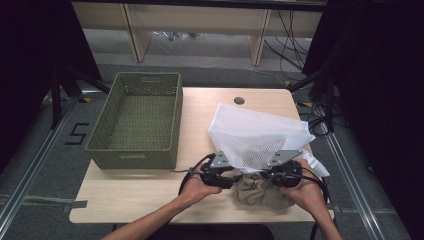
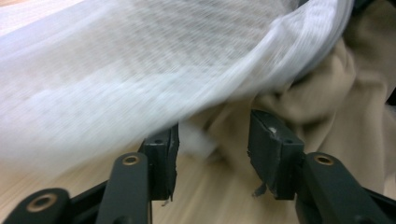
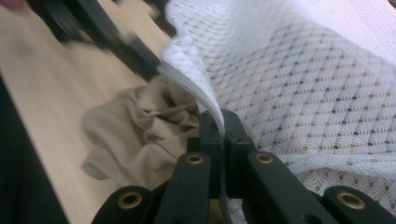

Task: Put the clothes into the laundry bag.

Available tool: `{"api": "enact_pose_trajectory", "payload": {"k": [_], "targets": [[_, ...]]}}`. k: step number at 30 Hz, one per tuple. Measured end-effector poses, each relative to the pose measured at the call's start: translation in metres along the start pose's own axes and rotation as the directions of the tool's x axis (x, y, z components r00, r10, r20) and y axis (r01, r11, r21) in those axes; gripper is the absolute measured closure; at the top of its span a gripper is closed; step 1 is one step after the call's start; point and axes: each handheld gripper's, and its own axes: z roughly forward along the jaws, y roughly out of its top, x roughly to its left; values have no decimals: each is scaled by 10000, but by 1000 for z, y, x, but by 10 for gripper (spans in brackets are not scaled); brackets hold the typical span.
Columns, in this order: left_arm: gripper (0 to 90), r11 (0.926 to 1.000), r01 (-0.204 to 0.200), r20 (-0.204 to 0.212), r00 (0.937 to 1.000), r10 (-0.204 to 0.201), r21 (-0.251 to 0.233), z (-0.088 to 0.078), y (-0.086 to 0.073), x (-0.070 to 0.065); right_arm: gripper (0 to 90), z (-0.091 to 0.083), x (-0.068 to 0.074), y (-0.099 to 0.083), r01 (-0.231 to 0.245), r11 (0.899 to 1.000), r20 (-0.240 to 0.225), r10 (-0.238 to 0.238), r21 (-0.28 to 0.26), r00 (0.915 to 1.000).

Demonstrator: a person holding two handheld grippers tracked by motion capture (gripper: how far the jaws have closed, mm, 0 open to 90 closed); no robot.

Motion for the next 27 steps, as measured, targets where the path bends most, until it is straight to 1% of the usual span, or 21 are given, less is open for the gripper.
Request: {"api": "enact_pose_trajectory", "payload": {"k": [2, 3, 4, 5, 6, 8, 9, 10, 11, 13, 15, 17, 19, 20, 21, 22, 23, 24, 25, 26, 27], "targets": [[554, 9994, 133, -491, 9987, -117, 321, -2, -5, 9, 899, 3, -4, -1, 20, 10000, 27, -20, -15, 10000], [565, 9983, 193, -604, 9980, -160, 557, -1, -7, 13, 899, 2, -3, -1, -220, 9998, 84, 220, 20, 9997], [569, 9982, 186, -655, 9977, -149, 571, 3, -8, 15, 899, 2, -3, -1, -236, 9997, 76, 236, 47, 9997], [581, 9976, 19, -707, 9975, 30, 691, 5, -8, 15, 900, 2, -3, -1, -198, 9998, 136, 198, 23, 9997], [592, 9970, -69, -712, 9974, 124, 767, 10, -7, 14, 900, 2, -4, -1, 50, 10000, 86, -50, -30, 10000], [589, 9963, -87, -509, 9986, 131, 852, 16, -5, 12, 899, 2, -5, 0, -22, 10000, 91, 23, -35, 10000], [585, 9965, -86, -319, 9994, 112, 828, 19, -3, 10, 900, 2, -4, -1, -75, 10000, 55, 75, -9, 10000], [578, 9966, -145, -307, 9994, 171, 816, 23, -2, 7, 899, 3, -5, -1, -51, 10000, 30, 51, 16, 10000], [571, 9969, -142, -160, 9998, 154, 769, 27, 0, 4, 900, 2, -5, -1, -45, 10000, 53, 45, -5, 10000], [566, 9928, -461, -66, 9989, 471, 1106, 33, 4, 0, 899, 2, -6, 0, -9, 10000, -29, 10, 88, 10000], [581, 9886, -493, -177, 9985, 523, 1422, 41, 6, -4, 899, 2, -5, 0, 45, 10000, 63, -45, -27, 10000], [602, 9840, -660, -148, 9975, 694, 1656, 48, 7, -5, 899, 2, -5, 0, 58, 10000, 53, -58, -38, 10000], [599, 9844, -466, -250, 9984, 516, 1697, 51, 9, -5, 899, 2, -5, -1, 51, 10000, 26, -51, -44, 10000], [598, 9849, -489, -254, 9982, 538, 1661, 53, 10, -5, 899, 2, -5, -1, 21, 10000, 19, -21, -49, 10000], [598, 9837, -616, -209, 9976, 660, 1690, 54, 11, -5, 900, 2, -5, -1, 22, 10000, 43, -22, -53, 10000], [601, 9847, -528, -157, 9983, 561, 1662, 56, 12, -7, 899, 2, -5, 0, 45, 10000, 37, -45, -29, 10000], [638, 9835, -750, -84, 9970, 774, 1647, 57, 12, -6, 900, 2, -6, 0, 63, 10000, 62, -63, -35, 10000], [692, 9853, -662, 79, 9978, 658, 1574, 58, 12, -7, 899, 2, -6, 0, 82, 10000, 71, -82, -25, 9999], [740, 9859, -659, 160, 9978, 642, 1538, 60, 13, -7, 900, 2, -5, 0, 19, 10000, 57, -19, -43, 10000], [793, 9869, -479, 234, 9987, 448, 1540, 61, 13, -7, 899, 2, -6, -1, 88, 10000, 73, -88, -25, 9999], [863, 9863, -449, 319, 9987, 404, 1587, 62, 13, -7, 899, 2, -6, -1, 22, 10000, 19, -22, -9, 10000]]}}
